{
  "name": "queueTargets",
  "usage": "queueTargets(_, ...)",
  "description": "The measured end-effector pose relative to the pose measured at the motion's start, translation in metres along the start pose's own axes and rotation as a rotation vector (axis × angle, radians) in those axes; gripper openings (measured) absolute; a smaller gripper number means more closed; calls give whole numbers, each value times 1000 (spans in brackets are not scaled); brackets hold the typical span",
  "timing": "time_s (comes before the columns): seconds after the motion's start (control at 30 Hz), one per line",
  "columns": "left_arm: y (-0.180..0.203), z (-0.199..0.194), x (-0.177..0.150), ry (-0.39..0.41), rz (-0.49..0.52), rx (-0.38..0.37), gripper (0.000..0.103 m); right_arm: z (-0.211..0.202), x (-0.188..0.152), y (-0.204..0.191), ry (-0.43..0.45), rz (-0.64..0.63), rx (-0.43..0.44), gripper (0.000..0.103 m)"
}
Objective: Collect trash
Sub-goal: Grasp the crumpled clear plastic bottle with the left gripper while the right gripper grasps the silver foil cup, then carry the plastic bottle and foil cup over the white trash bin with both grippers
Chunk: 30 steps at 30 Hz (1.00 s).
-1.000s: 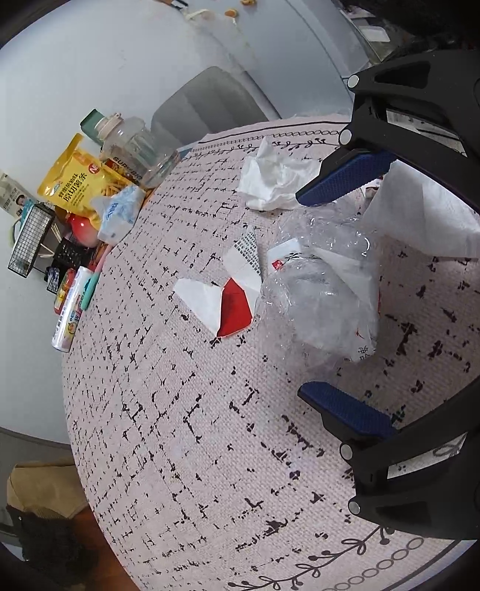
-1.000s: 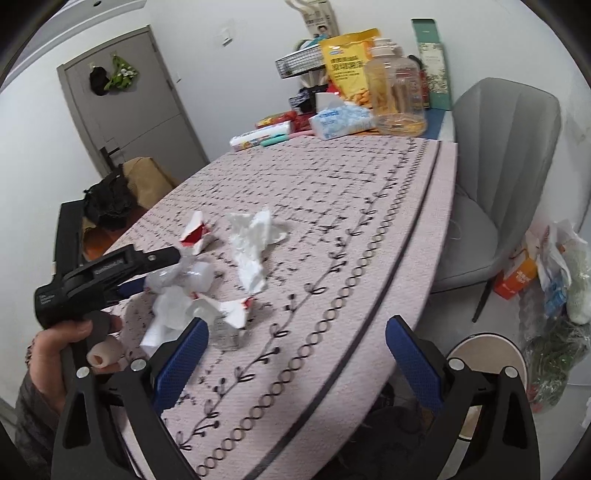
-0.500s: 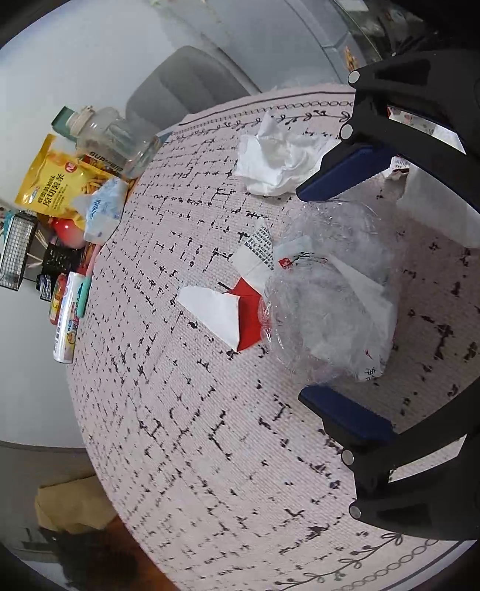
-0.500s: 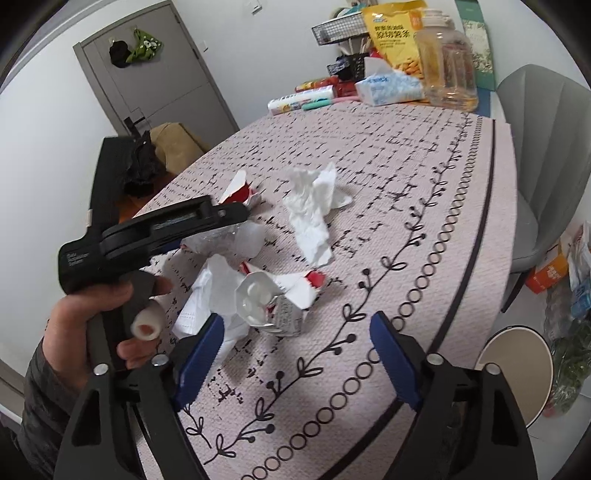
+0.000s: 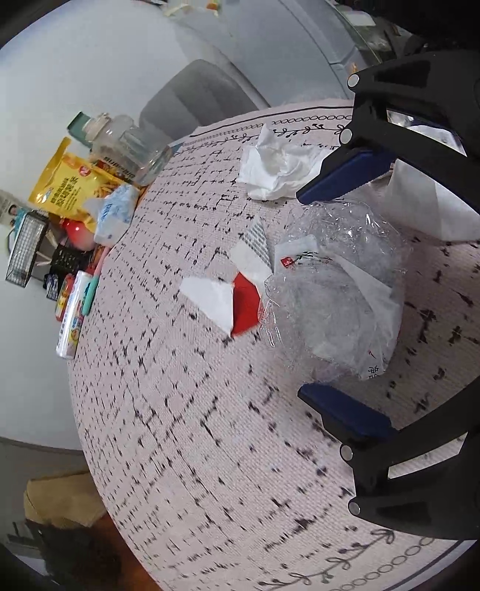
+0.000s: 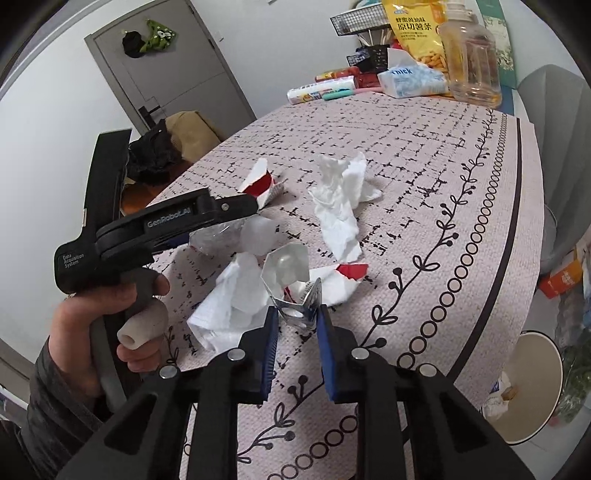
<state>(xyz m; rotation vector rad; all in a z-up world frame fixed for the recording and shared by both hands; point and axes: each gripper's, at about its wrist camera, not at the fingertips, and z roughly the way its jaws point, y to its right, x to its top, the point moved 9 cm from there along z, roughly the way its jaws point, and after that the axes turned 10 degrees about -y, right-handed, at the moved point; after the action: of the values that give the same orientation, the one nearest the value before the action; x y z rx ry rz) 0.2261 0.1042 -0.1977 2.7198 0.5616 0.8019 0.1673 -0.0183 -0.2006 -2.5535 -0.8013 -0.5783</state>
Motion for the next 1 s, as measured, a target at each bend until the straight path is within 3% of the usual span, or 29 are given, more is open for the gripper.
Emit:
queueTargets(0.27, -9, -33, 1, 58, -27, -22, 95, -13, 5, -7, 41, -16, 3, 20)
queueTargets(0.6, 37, -59, 15, 113, 44, -65, 95, -47, 12, 6, 120, -6, -20, 20)
queueTargets(0.8, 93, -52, 12, 102, 129, -110, 95, -80, 10, 48, 181, 55, -84, 20)
queueTargets(1.0, 159, -35, 2, 64, 222, -160, 95, -114, -9, 121, 217, 169, -172, 20)
